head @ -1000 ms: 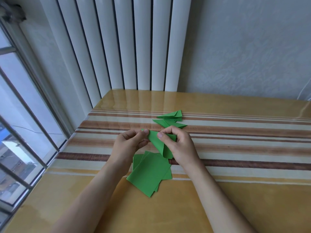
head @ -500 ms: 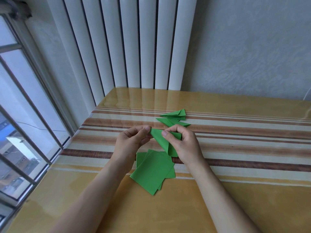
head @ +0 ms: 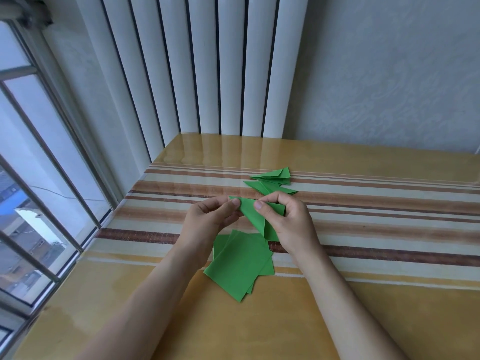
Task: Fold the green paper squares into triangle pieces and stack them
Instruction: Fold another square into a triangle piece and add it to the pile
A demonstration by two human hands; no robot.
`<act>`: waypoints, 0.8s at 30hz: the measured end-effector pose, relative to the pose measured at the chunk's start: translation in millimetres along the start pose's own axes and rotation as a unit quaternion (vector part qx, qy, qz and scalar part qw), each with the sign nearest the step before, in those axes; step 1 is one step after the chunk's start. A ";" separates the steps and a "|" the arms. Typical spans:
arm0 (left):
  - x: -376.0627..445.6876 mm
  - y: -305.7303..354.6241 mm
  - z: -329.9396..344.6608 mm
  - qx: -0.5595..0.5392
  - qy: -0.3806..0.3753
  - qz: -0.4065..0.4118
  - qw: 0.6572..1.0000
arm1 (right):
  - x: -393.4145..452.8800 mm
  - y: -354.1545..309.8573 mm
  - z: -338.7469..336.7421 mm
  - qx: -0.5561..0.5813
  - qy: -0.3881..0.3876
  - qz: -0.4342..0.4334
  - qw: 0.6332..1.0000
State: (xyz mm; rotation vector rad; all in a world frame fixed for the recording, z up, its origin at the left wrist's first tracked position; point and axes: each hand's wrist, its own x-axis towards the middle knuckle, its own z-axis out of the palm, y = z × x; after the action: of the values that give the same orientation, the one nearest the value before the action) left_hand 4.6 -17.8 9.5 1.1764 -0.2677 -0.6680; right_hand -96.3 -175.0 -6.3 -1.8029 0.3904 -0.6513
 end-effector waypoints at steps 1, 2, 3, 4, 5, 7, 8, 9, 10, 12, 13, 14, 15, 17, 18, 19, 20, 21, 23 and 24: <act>0.0 0.1 -0.2 0.002 0.002 -0.001 1.000 | 0.3 0.2 0.2 -0.001 0.001 0.000 1.000; -0.1 0.3 -0.2 0.003 0.003 -0.002 1.000 | 0.2 0.1 0.1 -0.002 0.000 0.000 1.000; -0.2 0.3 -0.2 0.004 0.004 -0.003 1.000 | 0.2 0.0 0.2 -0.002 0.000 -0.001 1.000; -0.4 0.6 0.2 0.003 0.004 -0.004 1.000 | 0.2 -0.2 0.1 -0.002 -0.001 -0.001 1.000; -0.6 0.9 0.5 0.001 0.005 -0.005 1.000 | 0.2 -0.2 0.2 -0.001 -0.002 -0.002 1.000; -0.7 1.7 0.9 -0.005 0.005 -0.006 1.000 | -0.1 0.0 0.4 0.002 -0.004 -0.003 1.000; -0.8 2.1 1.1 -0.007 0.006 -0.005 1.000 | -0.1 0.1 0.5 0.002 -0.004 -0.003 1.000; -0.8 2.2 1.1 -0.007 0.006 -0.004 1.000 | 0.0 0.4 0.7 0.003 -0.004 -0.003 1.000; -1.1 2.3 1.2 -0.007 0.006 -0.003 1.000 | 0.0 0.6 0.6 0.002 -0.005 -0.003 1.000; -1.1 2.3 0.9 -0.004 0.008 -0.003 1.000 | 0.1 0.9 0.9 0.000 -0.006 -0.004 1.000; -0.9 2.3 0.6 -0.003 0.010 -0.002 1.000 | 0.1 1.0 1.0 -0.001 -0.007 -0.005 1.000; -0.8 2.3 0.4 -0.001 0.012 -0.002 1.000 | 0.3 1.0 1.4 -0.001 -0.008 -0.005 1.000; -0.7 2.2 0.5 0.001 0.014 -0.002 1.000 | 0.3 1.1 1.6 -0.002 -0.008 -0.005 1.000; -1.1 2.5 0.8 0.002 0.017 -0.005 1.000 | 0.3 1.0 1.9 -0.004 -0.009 -0.005 1.000; -1.1 2.5 0.9 0.001 0.018 -0.006 1.000 | 0.1 1.0 1.7 -0.005 -0.009 -0.005 1.000; -0.7 2.2 0.7 -0.003 0.020 -0.006 1.000 | 0.0 0.9 1.4 -0.006 -0.008 -0.006 1.000; -0.8 2.4 0.5 -0.008 0.023 -0.005 1.000 | -0.1 0.8 0.9 -0.005 -0.008 -0.006 1.000; -0.6 2.6 0.3 -0.012 0.027 -0.003 1.000 | -0.2 0.8 0.6 -0.003 -0.007 -0.007 1.000; -0.5 3.2 0.4 -0.015 0.037 0.003 0.999 | 0.0 0.7 0.2 -0.001 -0.007 -0.010 1.000; -1.0 3.2 0.8 -0.014 0.043 0.006 0.999 | 0.1 0.5 0.4 -0.002 -0.007 -0.012 1.000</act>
State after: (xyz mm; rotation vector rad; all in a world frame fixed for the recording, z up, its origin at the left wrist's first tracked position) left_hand 4.4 -17.1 12.8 1.1733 -0.1924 -0.6083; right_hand -95.9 -174.9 -6.9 -1.8168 0.3611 -0.6545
